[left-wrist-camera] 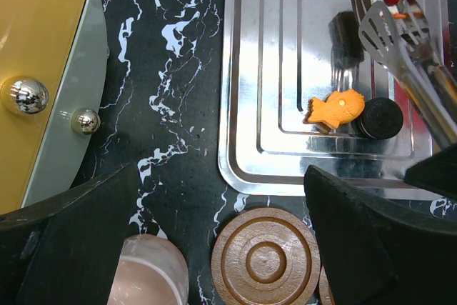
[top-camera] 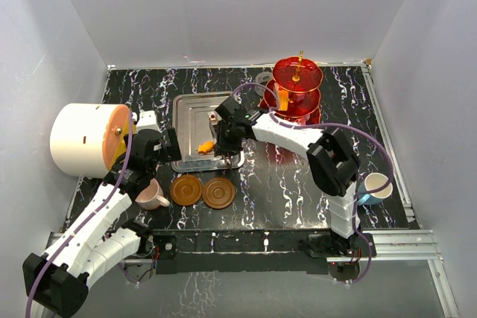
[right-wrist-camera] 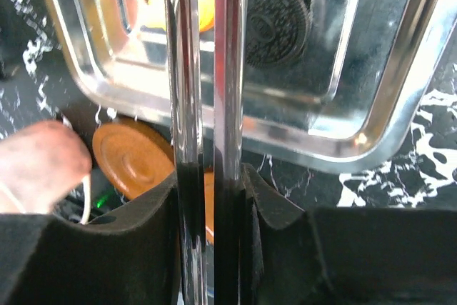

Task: Serve the afternoon tea
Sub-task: Pick up the desert from the tray, then place the desert on the desert table.

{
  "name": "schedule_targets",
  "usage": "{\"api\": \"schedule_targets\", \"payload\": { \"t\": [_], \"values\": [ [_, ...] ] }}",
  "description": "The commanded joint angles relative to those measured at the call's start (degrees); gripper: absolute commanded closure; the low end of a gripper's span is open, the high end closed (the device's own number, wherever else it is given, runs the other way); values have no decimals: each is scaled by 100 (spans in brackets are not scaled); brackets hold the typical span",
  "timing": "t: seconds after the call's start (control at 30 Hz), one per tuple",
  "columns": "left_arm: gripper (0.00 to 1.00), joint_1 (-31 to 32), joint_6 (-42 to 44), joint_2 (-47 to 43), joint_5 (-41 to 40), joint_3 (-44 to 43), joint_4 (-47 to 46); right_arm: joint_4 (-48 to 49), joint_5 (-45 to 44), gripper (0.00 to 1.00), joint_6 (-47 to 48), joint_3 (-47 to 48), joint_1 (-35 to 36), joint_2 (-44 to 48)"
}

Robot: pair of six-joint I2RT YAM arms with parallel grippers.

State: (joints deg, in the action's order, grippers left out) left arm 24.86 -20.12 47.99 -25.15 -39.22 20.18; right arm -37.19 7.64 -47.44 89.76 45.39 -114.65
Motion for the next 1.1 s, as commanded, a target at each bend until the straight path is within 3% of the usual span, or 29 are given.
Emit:
{"api": "schedule_targets", "payload": {
  "t": [0.0,0.33,0.53,0.77,1.07],
  "values": [
    [1,1,52,-42,-145,-60,45,-315,325,80,638,218,23,976],
    [1,1,26,-17,-53,-56,29,-1995,868,80,1244,-516,-172,2553],
    [1,1,9,20,5,-64,29,-2601,946,80,1308,-797,-1043,3724],
    [1,2,-1,48,19,-84,56,-3872,967,80,2102,-491,-2156,4006],
    [1,1,0,43,-33,-81,78,-4094,1075,80,2414,-447,-2843,4162]
  ]
}}
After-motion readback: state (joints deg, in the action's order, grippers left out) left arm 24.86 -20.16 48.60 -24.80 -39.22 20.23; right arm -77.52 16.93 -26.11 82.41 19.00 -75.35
